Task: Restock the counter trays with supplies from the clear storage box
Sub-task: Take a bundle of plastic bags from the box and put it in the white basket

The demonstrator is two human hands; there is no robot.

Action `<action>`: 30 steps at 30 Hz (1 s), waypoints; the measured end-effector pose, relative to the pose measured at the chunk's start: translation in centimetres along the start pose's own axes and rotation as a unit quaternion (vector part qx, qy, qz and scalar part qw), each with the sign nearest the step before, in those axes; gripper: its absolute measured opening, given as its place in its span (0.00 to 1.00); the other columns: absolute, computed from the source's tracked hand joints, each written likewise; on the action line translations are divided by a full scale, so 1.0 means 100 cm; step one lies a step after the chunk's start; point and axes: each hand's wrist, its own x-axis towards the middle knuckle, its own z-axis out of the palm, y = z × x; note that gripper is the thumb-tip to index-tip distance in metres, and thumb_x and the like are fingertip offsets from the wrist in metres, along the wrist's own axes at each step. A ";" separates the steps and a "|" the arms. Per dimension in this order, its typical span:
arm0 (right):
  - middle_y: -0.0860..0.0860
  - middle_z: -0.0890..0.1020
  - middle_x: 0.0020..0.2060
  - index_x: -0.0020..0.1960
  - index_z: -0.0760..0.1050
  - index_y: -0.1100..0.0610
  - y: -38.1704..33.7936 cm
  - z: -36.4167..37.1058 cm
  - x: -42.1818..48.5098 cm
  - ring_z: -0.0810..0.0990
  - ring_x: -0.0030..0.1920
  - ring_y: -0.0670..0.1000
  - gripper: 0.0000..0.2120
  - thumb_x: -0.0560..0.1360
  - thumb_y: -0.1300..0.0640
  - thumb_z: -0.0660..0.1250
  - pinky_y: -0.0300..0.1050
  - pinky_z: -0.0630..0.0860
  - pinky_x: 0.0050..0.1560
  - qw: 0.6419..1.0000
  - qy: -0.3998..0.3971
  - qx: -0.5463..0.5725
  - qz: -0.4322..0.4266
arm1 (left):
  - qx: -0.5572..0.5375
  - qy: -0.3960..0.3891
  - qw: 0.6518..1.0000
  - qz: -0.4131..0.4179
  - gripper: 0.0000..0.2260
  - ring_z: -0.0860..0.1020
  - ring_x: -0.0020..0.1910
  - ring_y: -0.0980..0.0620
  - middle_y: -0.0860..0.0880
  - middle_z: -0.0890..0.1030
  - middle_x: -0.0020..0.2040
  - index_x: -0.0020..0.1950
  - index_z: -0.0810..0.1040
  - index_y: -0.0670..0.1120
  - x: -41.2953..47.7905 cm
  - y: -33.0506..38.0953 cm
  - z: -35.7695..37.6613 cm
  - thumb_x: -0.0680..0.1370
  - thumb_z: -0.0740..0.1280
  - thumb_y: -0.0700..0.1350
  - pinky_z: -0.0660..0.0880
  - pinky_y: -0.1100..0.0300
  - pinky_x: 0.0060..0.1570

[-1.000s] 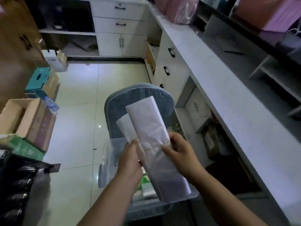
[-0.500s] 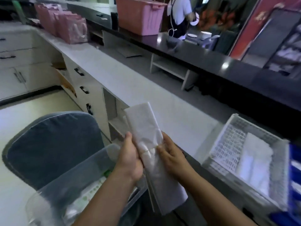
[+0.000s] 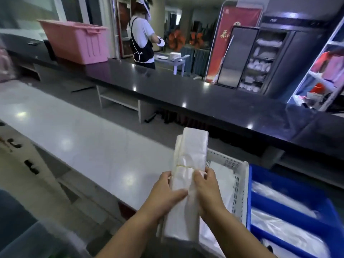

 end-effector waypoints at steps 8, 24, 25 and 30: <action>0.58 0.80 0.48 0.57 0.67 0.57 0.035 -0.043 0.066 0.81 0.44 0.56 0.16 0.71 0.68 0.60 0.42 0.76 0.34 0.990 -0.024 -0.040 0.137 | 0.177 -0.008 0.984 -0.016 0.19 0.79 0.52 0.57 0.53 0.80 0.56 0.56 0.74 0.57 0.076 0.005 0.049 0.67 0.66 0.42 0.75 0.59 0.55; 0.50 0.64 0.28 0.34 0.67 0.54 0.043 -0.043 0.085 0.63 0.31 0.50 0.12 0.72 0.67 0.60 0.43 0.62 0.34 0.980 -0.034 -0.100 0.167 | 0.495 -0.014 0.868 0.033 0.13 0.74 0.57 0.46 0.49 0.75 0.59 0.56 0.73 0.49 0.094 -0.012 0.065 0.74 0.63 0.51 0.74 0.52 0.50; 0.51 0.62 0.27 0.30 0.62 0.54 0.042 -0.042 0.087 0.62 0.30 0.51 0.16 0.73 0.66 0.61 0.45 0.61 0.34 0.979 -0.028 -0.107 0.168 | 0.487 -0.018 0.872 0.038 0.13 0.74 0.56 0.47 0.49 0.76 0.59 0.56 0.73 0.50 0.093 -0.012 0.063 0.74 0.62 0.51 0.75 0.52 0.50; 0.52 0.64 0.26 0.28 0.61 0.54 0.031 -0.029 0.089 0.65 0.31 0.52 0.16 0.69 0.61 0.66 0.46 0.63 0.34 0.974 0.010 -0.186 0.132 | 0.442 -0.008 0.894 0.076 0.14 0.77 0.54 0.49 0.53 0.77 0.59 0.58 0.72 0.54 0.084 -0.012 0.053 0.73 0.61 0.48 0.72 0.57 0.43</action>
